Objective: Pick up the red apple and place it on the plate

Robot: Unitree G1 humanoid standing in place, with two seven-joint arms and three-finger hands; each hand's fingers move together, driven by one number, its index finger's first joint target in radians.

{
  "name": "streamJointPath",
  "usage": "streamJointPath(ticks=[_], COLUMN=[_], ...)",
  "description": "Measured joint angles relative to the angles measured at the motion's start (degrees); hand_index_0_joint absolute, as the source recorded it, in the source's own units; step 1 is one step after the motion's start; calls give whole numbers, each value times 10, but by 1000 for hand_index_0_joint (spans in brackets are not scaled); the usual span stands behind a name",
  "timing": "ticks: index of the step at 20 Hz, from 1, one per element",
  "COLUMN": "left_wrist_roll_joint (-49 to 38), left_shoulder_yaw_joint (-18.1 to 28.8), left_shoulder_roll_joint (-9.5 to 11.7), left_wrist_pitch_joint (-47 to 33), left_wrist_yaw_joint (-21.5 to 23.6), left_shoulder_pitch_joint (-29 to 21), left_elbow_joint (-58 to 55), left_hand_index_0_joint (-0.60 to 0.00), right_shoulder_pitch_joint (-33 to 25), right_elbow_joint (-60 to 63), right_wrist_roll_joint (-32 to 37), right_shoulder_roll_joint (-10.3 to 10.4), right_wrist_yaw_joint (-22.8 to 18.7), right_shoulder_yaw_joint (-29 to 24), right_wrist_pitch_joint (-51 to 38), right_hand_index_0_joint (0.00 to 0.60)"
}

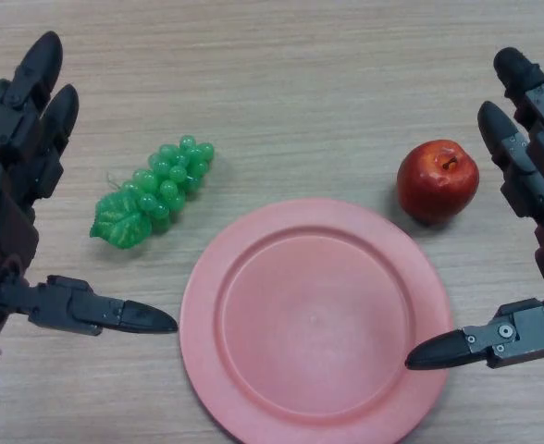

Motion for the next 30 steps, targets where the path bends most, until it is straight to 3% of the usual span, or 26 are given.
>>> streamJointPath(ticks=[9, 14, 19, 23, 27, 30], left_wrist_roll_joint=[0, 0, 0, -1, -26, -28], left_shoulder_yaw_joint=[0, 0, -2, -2, 2, 3], left_shoulder_roll_joint=[-2, -5, -7, -7, -6, -6], left_wrist_pitch_joint=[0, 0, 0, 0, 0, 0], left_wrist_yaw_joint=[0, -2, -2, -1, -1, -1], left_shoulder_pitch_joint=[4, 10, 7, 2, 3, 2], left_elbow_joint=[-2, -13, -12, -12, -11, -8], left_hand_index_0_joint=[0, 0, 0, 0, 0, 0], right_shoulder_pitch_joint=[-8, -89, -183, -259, -327, -354], right_elbow_joint=[10, 79, 249, 416, 575, 665], right_wrist_roll_joint=[0, 1, 1, -3, -76, -82], right_shoulder_roll_joint=[0, -19, -30, -39, -60, -66], right_wrist_yaw_joint=[-11, -11, -20, -41, -57, -63], right_shoulder_yaw_joint=[0, -14, -18, -16, -15, -15], right_wrist_pitch_joint=[0, 38, 27, -52, -137, -162], right_hand_index_0_joint=[0, 0, 0, 0, 0, 0])
